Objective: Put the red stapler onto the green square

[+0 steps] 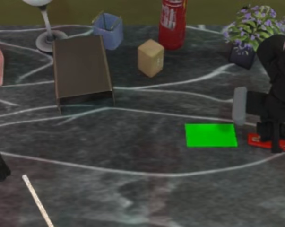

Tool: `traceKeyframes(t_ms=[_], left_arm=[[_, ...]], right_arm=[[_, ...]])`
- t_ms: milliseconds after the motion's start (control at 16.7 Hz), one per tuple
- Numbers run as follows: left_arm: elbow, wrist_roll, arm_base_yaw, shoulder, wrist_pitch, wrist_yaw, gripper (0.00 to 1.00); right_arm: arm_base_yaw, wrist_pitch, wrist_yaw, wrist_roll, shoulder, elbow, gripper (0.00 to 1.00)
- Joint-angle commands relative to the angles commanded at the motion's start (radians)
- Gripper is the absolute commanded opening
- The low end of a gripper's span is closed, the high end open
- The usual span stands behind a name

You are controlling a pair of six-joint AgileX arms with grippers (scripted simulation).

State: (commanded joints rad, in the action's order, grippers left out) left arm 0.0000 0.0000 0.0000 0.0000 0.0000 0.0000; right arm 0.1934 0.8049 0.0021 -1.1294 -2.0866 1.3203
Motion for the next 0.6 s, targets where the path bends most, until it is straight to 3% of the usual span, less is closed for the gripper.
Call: traceKeyframes(t_ms=[300,600], left_arm=[[0.000,0.000,0.000,0.000,0.000,0.000,1.00],[0.000,0.000,0.000,0.000,0.000,0.000,1.00]], right_arm=[[0.000,0.041,0.000,-0.004,0.013,0.035,0.00],[0.004,0.276,-0.001,-0.006,0.086,0.170,0.00]])
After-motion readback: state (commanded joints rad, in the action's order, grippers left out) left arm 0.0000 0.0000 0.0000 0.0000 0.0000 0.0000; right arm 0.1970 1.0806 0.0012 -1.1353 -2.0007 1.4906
